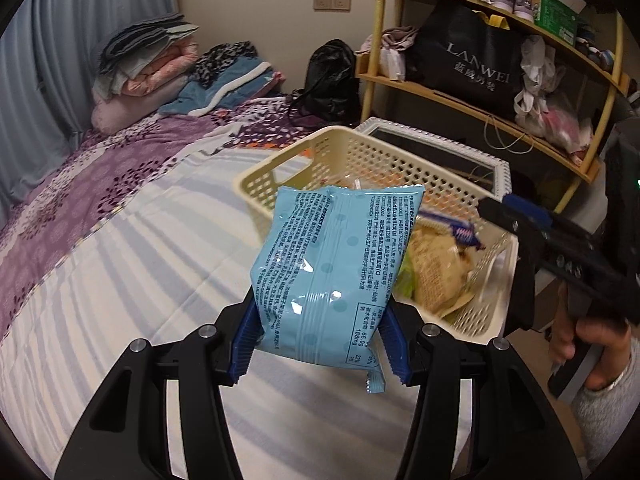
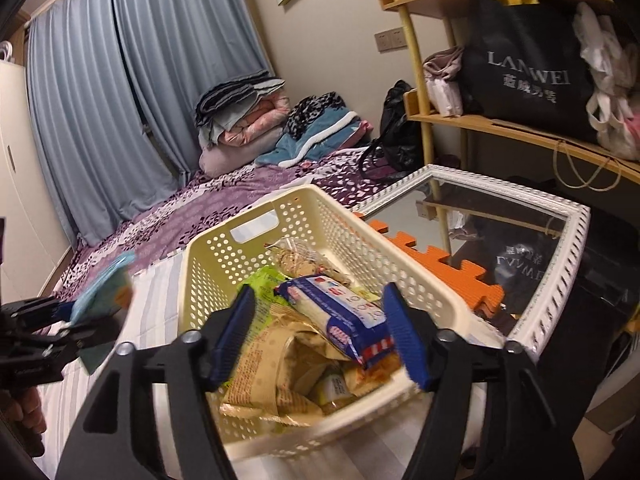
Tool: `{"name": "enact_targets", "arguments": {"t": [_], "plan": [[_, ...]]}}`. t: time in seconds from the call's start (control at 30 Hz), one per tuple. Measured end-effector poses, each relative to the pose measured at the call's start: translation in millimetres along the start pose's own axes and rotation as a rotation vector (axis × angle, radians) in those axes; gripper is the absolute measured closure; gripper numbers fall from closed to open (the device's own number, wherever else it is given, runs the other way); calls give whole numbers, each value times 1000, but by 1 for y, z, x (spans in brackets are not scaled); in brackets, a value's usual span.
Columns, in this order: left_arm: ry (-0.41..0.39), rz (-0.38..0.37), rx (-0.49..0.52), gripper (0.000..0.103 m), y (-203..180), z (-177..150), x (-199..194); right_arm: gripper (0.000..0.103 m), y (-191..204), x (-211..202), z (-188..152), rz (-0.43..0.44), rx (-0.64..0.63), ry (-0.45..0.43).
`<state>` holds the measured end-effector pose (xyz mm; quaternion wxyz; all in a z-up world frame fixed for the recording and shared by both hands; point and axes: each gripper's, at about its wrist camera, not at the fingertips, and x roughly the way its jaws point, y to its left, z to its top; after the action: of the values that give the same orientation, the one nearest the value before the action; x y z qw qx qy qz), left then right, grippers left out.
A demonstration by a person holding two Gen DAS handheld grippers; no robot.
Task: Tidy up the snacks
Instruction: 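Carry the light blue packet into the basket and open the left gripper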
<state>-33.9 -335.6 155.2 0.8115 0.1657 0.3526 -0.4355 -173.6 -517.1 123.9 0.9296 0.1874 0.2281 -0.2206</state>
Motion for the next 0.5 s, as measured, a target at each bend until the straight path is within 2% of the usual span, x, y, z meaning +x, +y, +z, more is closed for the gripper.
{"name": "enact_targets", "arguments": {"t": [0.2,0.5], "plan": [[9,-72,-23,48,-19,18,32,33,-13,-16,-6,-33,7,-13],[38,-99,-19,48,-43,32,71,33,-27,-27,-16,-59,19,3]]}}
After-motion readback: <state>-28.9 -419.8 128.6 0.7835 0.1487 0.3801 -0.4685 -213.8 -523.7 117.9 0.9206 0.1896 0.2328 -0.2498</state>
